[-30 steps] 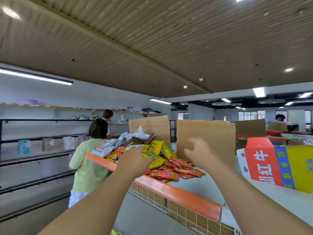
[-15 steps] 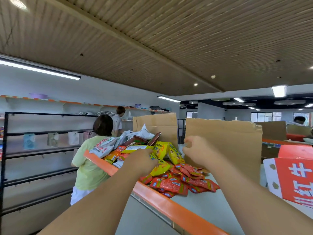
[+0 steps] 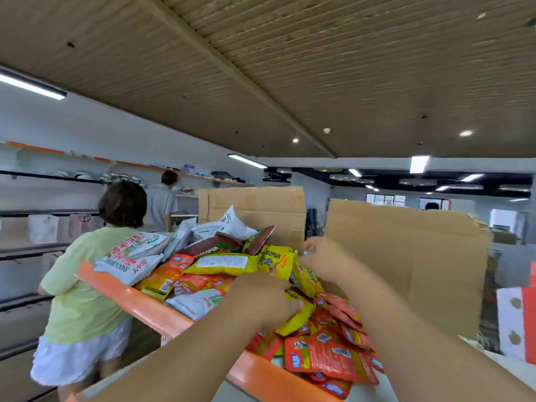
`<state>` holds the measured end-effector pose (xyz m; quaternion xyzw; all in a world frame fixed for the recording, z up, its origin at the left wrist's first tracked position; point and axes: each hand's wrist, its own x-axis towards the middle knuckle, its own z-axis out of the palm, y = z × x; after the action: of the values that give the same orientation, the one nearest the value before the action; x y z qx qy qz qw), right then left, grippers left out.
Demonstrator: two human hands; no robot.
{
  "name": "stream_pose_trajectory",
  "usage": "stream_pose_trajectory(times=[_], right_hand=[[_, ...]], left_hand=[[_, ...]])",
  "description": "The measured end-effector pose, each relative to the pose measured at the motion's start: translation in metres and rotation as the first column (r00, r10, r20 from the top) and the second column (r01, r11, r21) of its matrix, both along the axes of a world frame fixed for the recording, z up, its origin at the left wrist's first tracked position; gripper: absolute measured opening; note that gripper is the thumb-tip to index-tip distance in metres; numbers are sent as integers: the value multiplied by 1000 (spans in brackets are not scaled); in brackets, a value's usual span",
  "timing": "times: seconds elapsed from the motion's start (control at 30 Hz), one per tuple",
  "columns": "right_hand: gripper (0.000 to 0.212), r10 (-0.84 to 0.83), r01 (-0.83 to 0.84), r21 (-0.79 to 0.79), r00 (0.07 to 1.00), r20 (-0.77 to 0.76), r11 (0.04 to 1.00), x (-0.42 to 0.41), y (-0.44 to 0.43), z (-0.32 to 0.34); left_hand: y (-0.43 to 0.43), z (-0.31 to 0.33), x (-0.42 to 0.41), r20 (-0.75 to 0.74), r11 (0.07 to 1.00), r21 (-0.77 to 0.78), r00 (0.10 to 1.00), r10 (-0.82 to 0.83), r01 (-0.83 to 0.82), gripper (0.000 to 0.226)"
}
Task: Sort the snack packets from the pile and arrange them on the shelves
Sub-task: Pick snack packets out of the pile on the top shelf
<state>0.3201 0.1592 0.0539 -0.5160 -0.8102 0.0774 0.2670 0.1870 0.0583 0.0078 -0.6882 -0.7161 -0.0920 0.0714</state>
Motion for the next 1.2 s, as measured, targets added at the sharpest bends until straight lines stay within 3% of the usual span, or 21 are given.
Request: stream_pose_trajectory(times=[0.13,0.2,0.3,0.4,0.47,0.6,0.73,0.87,1.03,1.1,1.2], right_hand=[[31,-79,76,-46,995,-62,996,-38,27,-7],[14,-117,117,-39,993,-4,992,-53,37,-9],[16,-153,153,-1,987,47,988,-66,45,-9],[5,-162,162,-2,986,-46,987,-62,45,-6],[19,-184,190,39,975,-122,981,-52,42,2],[15,-216,240,99,954,-206,966,-17,19,27],[22,-221,283,93,882,-416,955,44,-4,38],[26,-212,293,4,701,-681,956,107,-35,28],[27,-276,291,-141,500,-821,946,178,-70,3],[25,-329,287,-207,495,-804,935,199,-84,-8],[19,-484,273,-404,579,-656,873,230,-106,-20]], left_hand=[[4,-5,-3,-12,992,64,994,-104,105,61],[9,-5,-13,11,984,112,990,-138,136,58],[16,-8,-22,61,969,164,979,-195,183,55],[18,-13,-23,126,943,229,954,-273,240,50],[21,-15,-20,164,919,287,932,-324,269,46],[26,-14,-3,285,860,372,839,-464,349,42],[25,-9,29,300,791,410,751,-588,455,43],[23,-5,70,253,728,446,706,-661,521,52],[11,1,130,205,670,428,657,-726,606,54],[4,3,151,195,679,373,662,-724,632,51],[-4,0,181,159,718,294,709,-687,631,28]])
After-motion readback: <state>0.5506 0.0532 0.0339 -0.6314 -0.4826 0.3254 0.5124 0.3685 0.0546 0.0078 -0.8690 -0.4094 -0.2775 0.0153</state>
